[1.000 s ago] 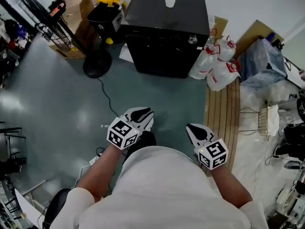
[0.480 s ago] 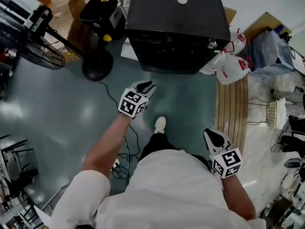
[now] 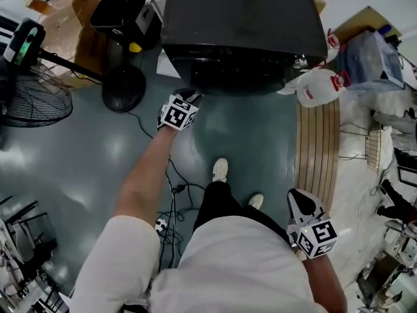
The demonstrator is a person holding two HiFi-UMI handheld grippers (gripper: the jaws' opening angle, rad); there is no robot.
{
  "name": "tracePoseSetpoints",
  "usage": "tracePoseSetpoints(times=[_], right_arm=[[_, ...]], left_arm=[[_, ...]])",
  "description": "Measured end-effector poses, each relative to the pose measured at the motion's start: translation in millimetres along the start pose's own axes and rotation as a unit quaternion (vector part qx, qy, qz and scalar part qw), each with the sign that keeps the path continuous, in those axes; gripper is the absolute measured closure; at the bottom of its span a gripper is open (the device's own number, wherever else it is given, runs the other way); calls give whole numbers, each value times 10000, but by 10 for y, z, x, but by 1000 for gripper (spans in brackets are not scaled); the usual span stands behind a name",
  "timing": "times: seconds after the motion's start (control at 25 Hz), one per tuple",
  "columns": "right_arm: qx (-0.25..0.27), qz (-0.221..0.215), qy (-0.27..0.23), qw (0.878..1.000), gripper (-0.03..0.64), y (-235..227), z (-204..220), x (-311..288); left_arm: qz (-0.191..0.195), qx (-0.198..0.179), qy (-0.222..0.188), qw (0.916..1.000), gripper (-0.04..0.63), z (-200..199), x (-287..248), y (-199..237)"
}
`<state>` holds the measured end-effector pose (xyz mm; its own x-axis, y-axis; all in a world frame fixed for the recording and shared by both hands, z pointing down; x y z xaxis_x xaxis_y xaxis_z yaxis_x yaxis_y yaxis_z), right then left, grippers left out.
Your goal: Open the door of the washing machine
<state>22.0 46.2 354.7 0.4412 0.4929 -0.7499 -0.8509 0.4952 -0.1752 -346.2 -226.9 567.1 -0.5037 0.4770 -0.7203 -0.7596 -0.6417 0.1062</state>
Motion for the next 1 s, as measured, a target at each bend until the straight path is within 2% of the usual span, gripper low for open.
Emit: tracePoseSetpoints(times=[0.28, 0.4, 0.6, 0.8, 1.0], right_arm=[[62, -44, 403, 9992, 586, -137, -24, -280], [203, -131, 495, 9985, 586, -184, -70, -450], [104, -231, 663, 9975, 586, -271, -37, -641], [-64, -147, 719, 9973, 586, -332, -5, -682], [-150, -113, 728, 9972, 586, -365, 30, -704]], left_arm=[[-78, -422, 368, 9984, 482, -42, -527, 391], [-103, -646, 594, 9961, 479, -42, -691, 518], [-116, -1136, 909, 9893, 476, -31, -899, 660], [148, -1410, 1090, 9839, 472, 3, -1040, 695], [433, -1462, 1122, 9819, 485, 19, -1092, 702]])
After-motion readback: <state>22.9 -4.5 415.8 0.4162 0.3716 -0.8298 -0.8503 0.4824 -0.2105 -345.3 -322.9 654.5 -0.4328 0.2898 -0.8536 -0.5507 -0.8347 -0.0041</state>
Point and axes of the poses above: the fingertips, and each gripper's own axes: x backward along the fingers, y to its left, z out of its underside, the point moved 8 cm from there along x, backward along the fingers, and after that the axes turned 2 degrees about z, right-handed, at the moved point
